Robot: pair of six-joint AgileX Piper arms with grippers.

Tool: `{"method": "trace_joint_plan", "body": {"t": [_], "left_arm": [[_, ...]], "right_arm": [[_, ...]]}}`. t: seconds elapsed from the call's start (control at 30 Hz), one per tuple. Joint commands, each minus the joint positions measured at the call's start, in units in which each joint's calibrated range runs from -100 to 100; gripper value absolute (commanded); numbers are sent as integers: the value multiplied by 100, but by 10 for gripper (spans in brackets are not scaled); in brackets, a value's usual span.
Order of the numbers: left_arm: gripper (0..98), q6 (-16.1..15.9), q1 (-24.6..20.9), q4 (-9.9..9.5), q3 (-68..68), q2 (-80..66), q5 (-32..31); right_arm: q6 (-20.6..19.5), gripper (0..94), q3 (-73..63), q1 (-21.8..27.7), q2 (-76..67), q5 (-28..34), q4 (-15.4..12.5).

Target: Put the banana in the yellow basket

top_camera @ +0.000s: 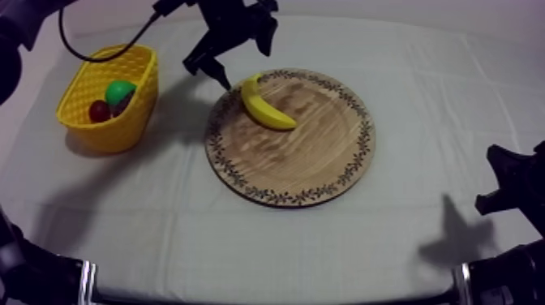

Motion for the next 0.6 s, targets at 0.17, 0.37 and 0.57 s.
{"method": "trace_joint_plan", "body": {"t": [0.17,0.37,0.57], "left_arm": [[780,-77,-43,33,-85,437,-206],[778,-157,-92,52,-248,756,-308],[776,-216,-97,137,-330,1027,-481]], "right_arm": [[22,3,5,0,0,3,-2],[22,3,5,0,0,3,-2],[22,3,5,0,0,3,-2]]}}
